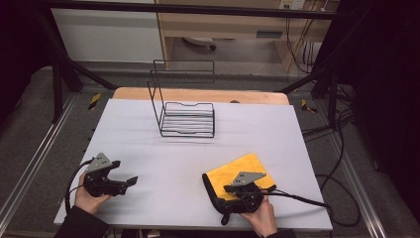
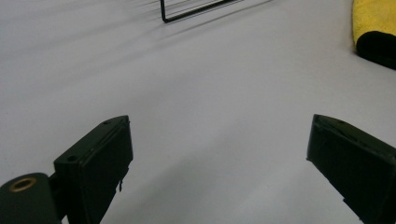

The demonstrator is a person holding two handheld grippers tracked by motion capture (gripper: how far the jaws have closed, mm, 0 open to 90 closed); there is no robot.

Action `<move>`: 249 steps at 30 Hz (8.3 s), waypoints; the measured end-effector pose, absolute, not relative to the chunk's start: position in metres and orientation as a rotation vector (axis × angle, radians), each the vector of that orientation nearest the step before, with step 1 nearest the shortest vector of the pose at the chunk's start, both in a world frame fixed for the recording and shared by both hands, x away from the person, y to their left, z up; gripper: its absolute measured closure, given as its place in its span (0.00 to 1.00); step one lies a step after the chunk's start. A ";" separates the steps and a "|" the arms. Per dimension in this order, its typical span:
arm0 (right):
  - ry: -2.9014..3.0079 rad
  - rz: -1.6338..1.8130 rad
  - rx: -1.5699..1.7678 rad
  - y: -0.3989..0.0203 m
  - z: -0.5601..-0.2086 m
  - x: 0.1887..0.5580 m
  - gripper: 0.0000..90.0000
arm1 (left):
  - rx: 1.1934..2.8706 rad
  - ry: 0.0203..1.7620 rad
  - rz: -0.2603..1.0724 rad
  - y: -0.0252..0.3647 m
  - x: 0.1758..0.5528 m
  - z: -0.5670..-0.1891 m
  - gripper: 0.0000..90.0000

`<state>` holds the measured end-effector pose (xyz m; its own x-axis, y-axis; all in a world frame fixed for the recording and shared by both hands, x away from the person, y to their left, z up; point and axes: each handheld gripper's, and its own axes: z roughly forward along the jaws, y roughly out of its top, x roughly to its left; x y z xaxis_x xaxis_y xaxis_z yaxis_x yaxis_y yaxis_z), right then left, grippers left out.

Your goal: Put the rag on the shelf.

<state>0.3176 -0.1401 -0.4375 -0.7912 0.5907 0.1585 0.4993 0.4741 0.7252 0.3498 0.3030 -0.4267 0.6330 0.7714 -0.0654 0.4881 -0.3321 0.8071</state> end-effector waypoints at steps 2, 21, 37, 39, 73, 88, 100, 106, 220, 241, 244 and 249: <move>2.601 1.218 0.975 -0.139 -0.438 0.317 0.55 | 1.999 0.990 0.419 0.302 0.350 -0.427 0.07; 2.570 0.942 0.802 -0.108 -0.446 0.294 0.57 | 2.010 0.990 0.417 0.300 0.349 -0.426 0.08; 2.570 0.928 0.880 -0.112 -0.439 0.305 0.88 | 2.012 0.988 0.415 0.300 0.349 -0.426 0.08; 2.566 0.963 0.910 -0.115 -0.437 0.307 0.89 | 2.013 0.989 0.413 0.300 0.349 -0.426 0.08; 2.289 1.174 1.344 -0.214 -0.427 0.336 0.46 | 2.160 0.845 0.180 0.151 0.370 -0.398 0.41; 2.311 1.052 1.504 -0.229 -0.445 0.331 0.65 | 2.249 0.869 0.001 0.108 0.384 -0.441 0.67; 2.354 1.098 1.531 -0.227 -0.444 0.335 0.90 | 2.268 0.876 0.000 0.108 0.379 -0.434 0.87; 2.357 1.090 1.428 -0.214 -0.431 0.340 0.92 | 2.274 0.863 0.054 0.117 0.364 -0.425 0.88; 2.444 1.251 1.340 -0.112 -0.447 0.430 0.62 | 2.016 1.185 0.065 0.184 0.415 -0.447 0.70; 2.491 1.275 1.470 -0.107 -0.449 0.420 0.90 | 1.970 1.220 0.000 0.181 0.409 -0.449 0.89; 2.490 1.285 1.454 -0.108 -0.447 0.418 0.91 | 1.967 1.207 0.013 0.181 0.408 -0.448 0.90; 2.492 1.271 1.435 -0.108 -0.447 0.419 0.84 | 1.978 1.197 0.025 0.181 0.408 -0.449 0.90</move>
